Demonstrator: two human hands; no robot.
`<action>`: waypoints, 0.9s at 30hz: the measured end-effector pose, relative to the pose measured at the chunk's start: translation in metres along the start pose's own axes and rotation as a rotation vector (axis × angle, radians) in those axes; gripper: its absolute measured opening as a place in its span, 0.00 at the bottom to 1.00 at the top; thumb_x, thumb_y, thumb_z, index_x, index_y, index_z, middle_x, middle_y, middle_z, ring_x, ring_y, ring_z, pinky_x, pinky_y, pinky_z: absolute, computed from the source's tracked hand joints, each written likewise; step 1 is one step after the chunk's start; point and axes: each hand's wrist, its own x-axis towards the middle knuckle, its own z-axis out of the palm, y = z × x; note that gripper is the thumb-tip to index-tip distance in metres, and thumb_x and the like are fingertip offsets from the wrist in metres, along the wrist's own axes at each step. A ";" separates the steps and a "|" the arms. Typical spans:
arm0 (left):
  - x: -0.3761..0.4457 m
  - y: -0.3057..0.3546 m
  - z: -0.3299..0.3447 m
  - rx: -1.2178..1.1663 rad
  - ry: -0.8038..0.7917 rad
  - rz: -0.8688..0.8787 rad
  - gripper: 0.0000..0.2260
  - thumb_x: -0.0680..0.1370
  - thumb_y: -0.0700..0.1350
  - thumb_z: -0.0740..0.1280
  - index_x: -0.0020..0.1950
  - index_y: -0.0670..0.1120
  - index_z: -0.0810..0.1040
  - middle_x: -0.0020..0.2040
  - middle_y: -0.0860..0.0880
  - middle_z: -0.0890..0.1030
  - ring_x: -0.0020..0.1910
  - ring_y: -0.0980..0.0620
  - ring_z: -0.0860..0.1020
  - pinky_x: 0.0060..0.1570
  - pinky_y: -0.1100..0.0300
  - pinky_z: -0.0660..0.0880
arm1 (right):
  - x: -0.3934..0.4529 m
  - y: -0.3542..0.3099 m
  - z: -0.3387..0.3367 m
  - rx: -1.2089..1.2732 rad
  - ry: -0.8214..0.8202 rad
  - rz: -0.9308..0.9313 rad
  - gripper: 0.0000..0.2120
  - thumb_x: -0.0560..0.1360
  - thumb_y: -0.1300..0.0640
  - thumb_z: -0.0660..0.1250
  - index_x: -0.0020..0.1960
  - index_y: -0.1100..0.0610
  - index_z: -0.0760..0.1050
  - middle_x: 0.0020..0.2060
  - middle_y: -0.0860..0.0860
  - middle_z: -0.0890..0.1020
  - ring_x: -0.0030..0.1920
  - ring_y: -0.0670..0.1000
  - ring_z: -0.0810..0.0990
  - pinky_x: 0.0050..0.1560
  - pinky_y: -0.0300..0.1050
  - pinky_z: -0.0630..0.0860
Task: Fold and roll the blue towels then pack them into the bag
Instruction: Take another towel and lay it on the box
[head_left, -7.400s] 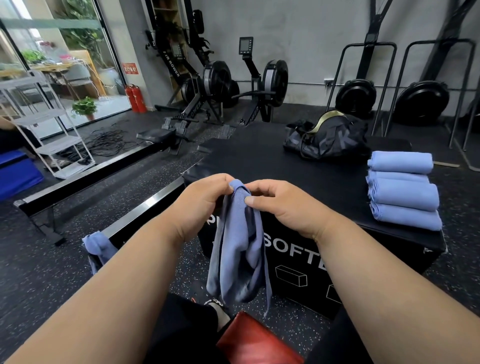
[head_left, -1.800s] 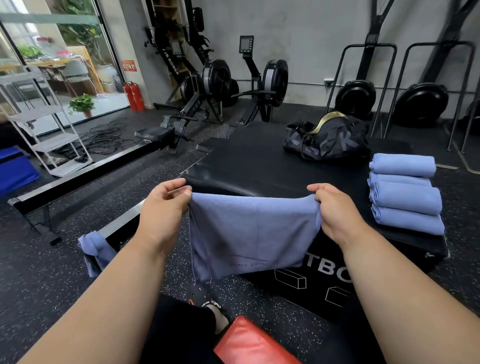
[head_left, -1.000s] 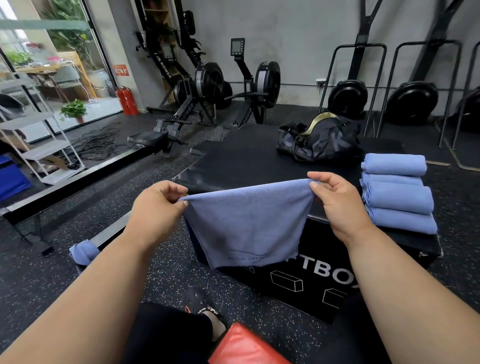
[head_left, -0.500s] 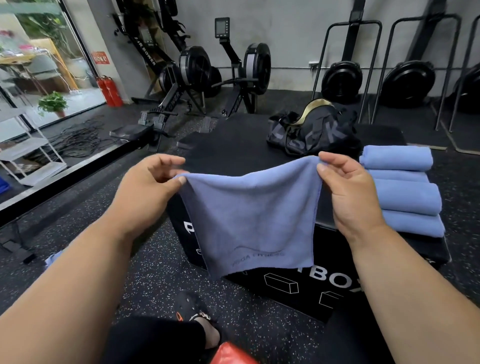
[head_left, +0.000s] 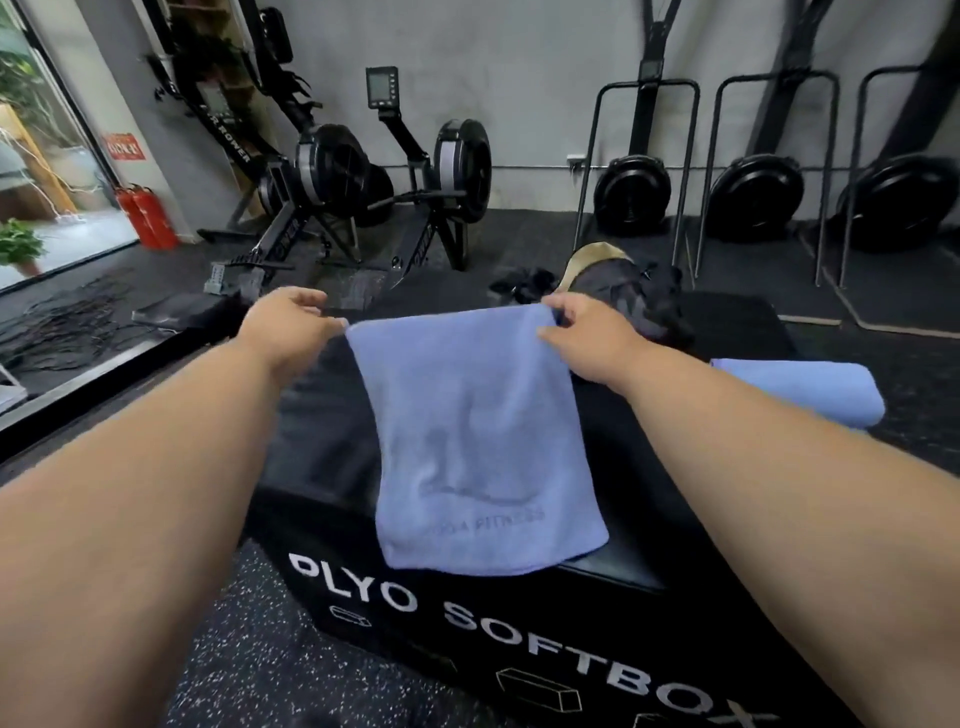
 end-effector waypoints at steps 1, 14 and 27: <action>0.000 -0.009 0.008 0.028 -0.022 -0.017 0.20 0.77 0.45 0.77 0.69 0.47 0.79 0.59 0.50 0.83 0.49 0.53 0.81 0.42 0.64 0.73 | -0.002 0.011 0.004 -0.116 -0.024 0.031 0.18 0.79 0.51 0.68 0.68 0.51 0.78 0.62 0.43 0.81 0.62 0.49 0.80 0.64 0.47 0.76; -0.201 -0.153 0.078 -0.038 -0.120 -0.343 0.16 0.78 0.60 0.73 0.42 0.48 0.77 0.33 0.58 0.78 0.31 0.54 0.73 0.37 0.55 0.67 | -0.135 0.140 0.072 -0.236 0.076 0.241 0.20 0.74 0.42 0.70 0.64 0.47 0.80 0.51 0.48 0.82 0.47 0.50 0.80 0.44 0.46 0.72; -0.193 -0.165 0.109 -0.385 -0.251 -0.454 0.19 0.79 0.63 0.62 0.52 0.48 0.81 0.49 0.50 0.84 0.51 0.51 0.77 0.52 0.51 0.72 | -0.172 0.126 0.080 -0.287 0.008 -0.102 0.17 0.71 0.39 0.77 0.58 0.38 0.81 0.54 0.39 0.71 0.58 0.47 0.70 0.68 0.47 0.66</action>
